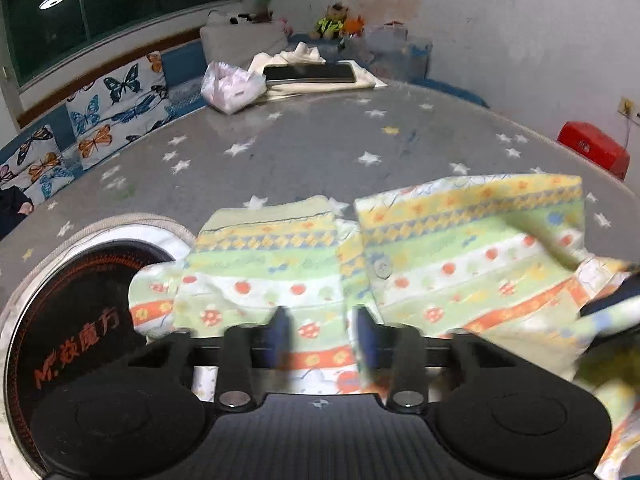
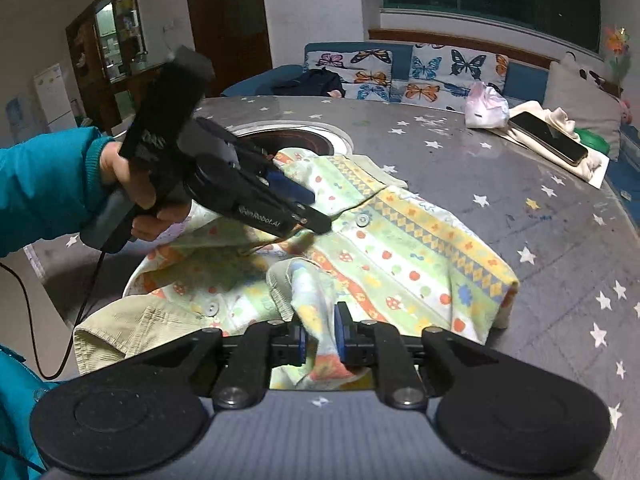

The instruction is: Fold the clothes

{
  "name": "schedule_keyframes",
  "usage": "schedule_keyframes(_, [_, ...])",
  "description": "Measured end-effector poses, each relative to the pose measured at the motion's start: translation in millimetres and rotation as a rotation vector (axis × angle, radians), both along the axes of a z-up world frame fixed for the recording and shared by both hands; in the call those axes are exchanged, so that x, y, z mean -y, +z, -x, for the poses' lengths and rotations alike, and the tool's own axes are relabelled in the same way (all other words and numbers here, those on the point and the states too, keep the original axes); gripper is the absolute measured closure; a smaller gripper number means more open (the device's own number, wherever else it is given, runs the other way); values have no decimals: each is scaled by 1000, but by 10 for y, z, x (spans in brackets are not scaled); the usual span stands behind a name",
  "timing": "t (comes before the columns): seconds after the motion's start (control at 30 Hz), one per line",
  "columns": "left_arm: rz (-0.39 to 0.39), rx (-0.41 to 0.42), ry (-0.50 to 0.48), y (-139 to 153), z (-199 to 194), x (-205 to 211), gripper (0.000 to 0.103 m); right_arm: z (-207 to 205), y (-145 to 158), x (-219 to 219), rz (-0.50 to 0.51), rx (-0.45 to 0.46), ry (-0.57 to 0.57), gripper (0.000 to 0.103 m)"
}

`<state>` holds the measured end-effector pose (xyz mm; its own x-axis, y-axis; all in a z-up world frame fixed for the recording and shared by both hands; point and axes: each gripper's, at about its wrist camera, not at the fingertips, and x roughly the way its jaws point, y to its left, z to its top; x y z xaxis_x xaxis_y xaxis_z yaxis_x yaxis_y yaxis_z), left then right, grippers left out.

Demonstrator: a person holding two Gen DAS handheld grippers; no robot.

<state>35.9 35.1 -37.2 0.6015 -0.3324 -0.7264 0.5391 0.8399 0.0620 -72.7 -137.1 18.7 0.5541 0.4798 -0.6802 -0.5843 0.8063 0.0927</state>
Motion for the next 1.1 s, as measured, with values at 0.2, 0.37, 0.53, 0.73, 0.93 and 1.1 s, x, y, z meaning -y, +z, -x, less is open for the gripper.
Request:
schedule_keyframes(0.2, [55,37,101,238,139,-417,102,4,25,67,-10,9,-32,81])
schedule_keyframes(0.37, [92,93,217,494,493,-922,102,32,98,112,-43,27,-50,65])
schedule_keyframes(0.53, [98,120,368,607,976,-1500,102,19,180,183,-84,38,-73,60])
schedule_keyframes(0.73, [73,50,522,517,1387,-2016,102,-90,265,347,-153,46,-151,59])
schedule_keyframes(0.93, [48,-50,654,397,1662,-2455,89,-318,254,652,-247,-12,-281,55])
schedule_keyframes(1.1, [29,-66,690,454,1710,-2639,56,-533,62,845,-353,-161,-301,52])
